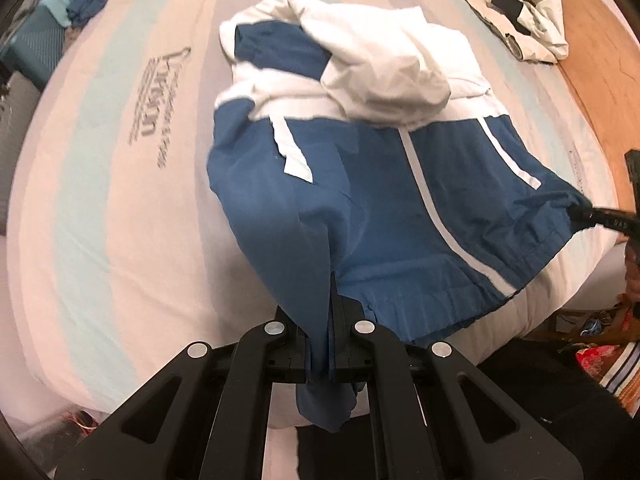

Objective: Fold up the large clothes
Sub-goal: 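Lift the hem with both grippers and fold it over toward the hood, then open both grippers to release the folded hem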

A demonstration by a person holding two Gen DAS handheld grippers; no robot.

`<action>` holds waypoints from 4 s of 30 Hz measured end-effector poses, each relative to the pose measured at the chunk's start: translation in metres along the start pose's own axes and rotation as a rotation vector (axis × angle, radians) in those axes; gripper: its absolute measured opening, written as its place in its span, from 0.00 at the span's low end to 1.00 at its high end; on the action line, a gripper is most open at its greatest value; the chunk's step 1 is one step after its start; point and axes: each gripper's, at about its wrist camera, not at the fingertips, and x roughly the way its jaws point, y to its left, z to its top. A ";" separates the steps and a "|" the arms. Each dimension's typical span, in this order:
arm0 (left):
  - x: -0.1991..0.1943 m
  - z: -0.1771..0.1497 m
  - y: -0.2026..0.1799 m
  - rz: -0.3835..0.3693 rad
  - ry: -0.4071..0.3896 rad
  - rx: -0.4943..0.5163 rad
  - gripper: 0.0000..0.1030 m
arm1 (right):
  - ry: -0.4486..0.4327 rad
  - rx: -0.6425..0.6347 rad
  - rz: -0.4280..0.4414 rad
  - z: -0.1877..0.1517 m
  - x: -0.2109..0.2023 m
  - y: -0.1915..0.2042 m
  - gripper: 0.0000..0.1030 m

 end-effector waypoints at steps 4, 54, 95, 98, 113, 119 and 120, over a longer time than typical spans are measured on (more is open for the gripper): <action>-0.012 0.015 -0.004 0.019 -0.027 0.028 0.04 | -0.033 -0.029 0.007 0.022 -0.013 0.001 0.06; 0.160 0.391 0.115 -0.023 -0.095 -0.170 0.04 | -0.115 0.021 -0.149 0.415 0.096 -0.041 0.06; 0.184 0.387 0.091 0.095 -0.145 -0.083 0.53 | -0.202 -0.164 -0.356 0.407 0.113 0.000 0.37; 0.173 0.382 0.083 0.070 -0.179 -0.074 0.69 | -0.221 -0.177 -0.343 0.405 0.104 0.007 0.41; 0.125 0.386 0.050 0.028 -0.265 -0.037 0.82 | -0.303 -0.105 -0.148 0.414 0.061 0.008 0.60; 0.127 0.386 0.043 0.021 -0.267 -0.024 0.83 | -0.252 0.048 0.104 0.424 0.057 -0.018 0.83; 0.129 0.387 0.042 0.023 -0.265 -0.022 0.83 | -0.241 0.066 0.131 0.426 0.057 -0.022 0.86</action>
